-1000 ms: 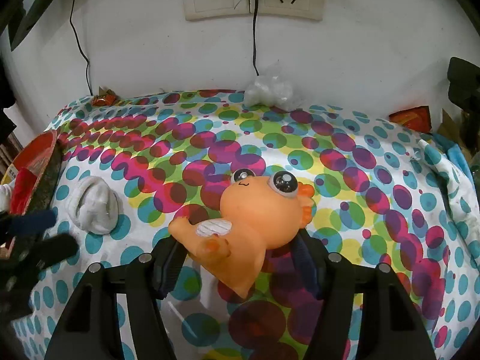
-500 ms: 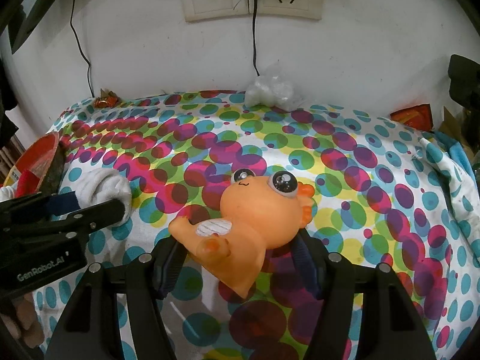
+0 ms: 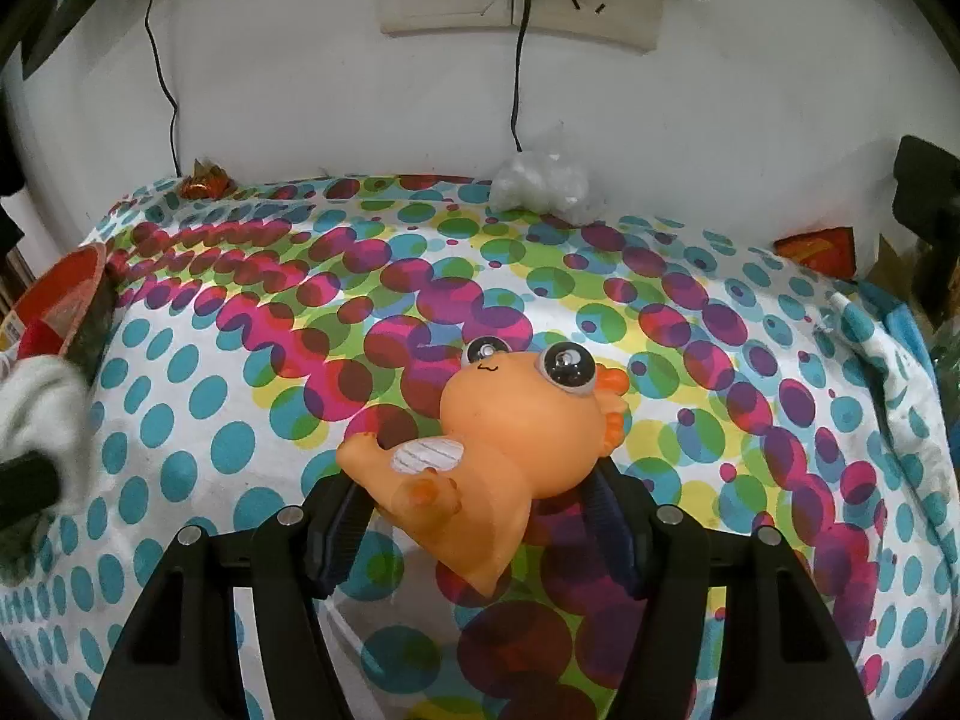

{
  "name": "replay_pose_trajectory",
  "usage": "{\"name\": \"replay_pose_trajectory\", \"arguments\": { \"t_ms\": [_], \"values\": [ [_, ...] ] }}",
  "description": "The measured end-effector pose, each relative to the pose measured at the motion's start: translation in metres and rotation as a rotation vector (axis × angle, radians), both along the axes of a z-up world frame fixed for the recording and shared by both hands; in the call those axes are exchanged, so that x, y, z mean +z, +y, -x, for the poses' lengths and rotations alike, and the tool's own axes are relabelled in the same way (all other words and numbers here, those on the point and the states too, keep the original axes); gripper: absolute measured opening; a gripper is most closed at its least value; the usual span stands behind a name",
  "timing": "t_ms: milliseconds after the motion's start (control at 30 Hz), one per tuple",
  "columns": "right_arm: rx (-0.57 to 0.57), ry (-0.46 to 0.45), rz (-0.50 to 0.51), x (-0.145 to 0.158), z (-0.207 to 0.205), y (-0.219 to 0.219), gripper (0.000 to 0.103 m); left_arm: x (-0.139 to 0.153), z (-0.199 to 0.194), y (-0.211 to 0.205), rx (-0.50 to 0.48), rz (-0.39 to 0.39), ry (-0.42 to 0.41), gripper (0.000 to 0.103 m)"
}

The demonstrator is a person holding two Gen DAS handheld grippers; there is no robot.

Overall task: Organize objects
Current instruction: 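Grasp the white crumpled sock with the left gripper while the right gripper holds the orange toy, then carry the white sock into the tray with the left gripper while the right gripper carries the orange toy over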

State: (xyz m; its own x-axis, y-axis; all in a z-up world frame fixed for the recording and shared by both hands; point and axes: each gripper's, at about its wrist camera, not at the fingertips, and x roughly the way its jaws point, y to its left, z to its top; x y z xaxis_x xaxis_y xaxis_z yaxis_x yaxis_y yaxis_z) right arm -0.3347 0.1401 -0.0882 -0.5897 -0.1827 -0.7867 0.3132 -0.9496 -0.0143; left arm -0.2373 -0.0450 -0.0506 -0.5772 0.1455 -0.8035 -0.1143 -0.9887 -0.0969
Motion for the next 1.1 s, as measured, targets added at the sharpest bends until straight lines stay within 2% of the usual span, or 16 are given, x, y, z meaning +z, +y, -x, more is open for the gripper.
{"name": "replay_pose_trajectory", "arguments": {
  "t_ms": [167,300,533,633,767,833,900,967,1067,1100],
  "values": [
    [0.0,0.009,-0.025,0.0,-0.001,-0.003,0.062,0.017,-0.033,-0.032,0.031,0.012,0.016,0.038],
    [0.001,0.016,-0.041,0.001,-0.002,-0.005,0.061,0.021,-0.055,-0.079,0.119,0.032,0.017,0.038],
    [-0.006,0.03,-0.031,0.004,-0.003,-0.004,0.06,0.011,-0.083,-0.163,0.289,0.034,-0.017,0.038],
    [-0.003,0.058,-0.046,0.006,-0.008,-0.005,0.06,0.005,-0.091,-0.183,0.322,0.057,-0.019,0.038],
    [0.014,0.076,-0.043,0.013,-0.017,-0.013,0.06,-0.001,-0.1,-0.193,0.309,0.033,0.003,0.041],
    [0.034,0.093,-0.034,0.021,-0.024,-0.023,0.06,-0.002,-0.102,-0.194,0.299,0.024,0.011,0.048],
    [0.059,0.108,-0.021,0.031,-0.031,-0.035,0.06,-0.005,-0.102,-0.195,0.295,0.026,-0.004,0.061],
    [0.104,0.123,-0.008,0.044,-0.039,-0.056,0.06,-0.008,-0.102,-0.196,0.295,0.012,-0.009,0.066],
    [0.179,0.143,0.009,0.06,-0.052,-0.09,0.06,-0.005,-0.111,-0.199,0.286,-0.016,0.013,0.083],
    [0.207,0.146,0.016,0.065,-0.056,-0.103,0.06,-0.002,-0.116,-0.2,0.288,-0.016,0.023,0.083]
  ]
}}
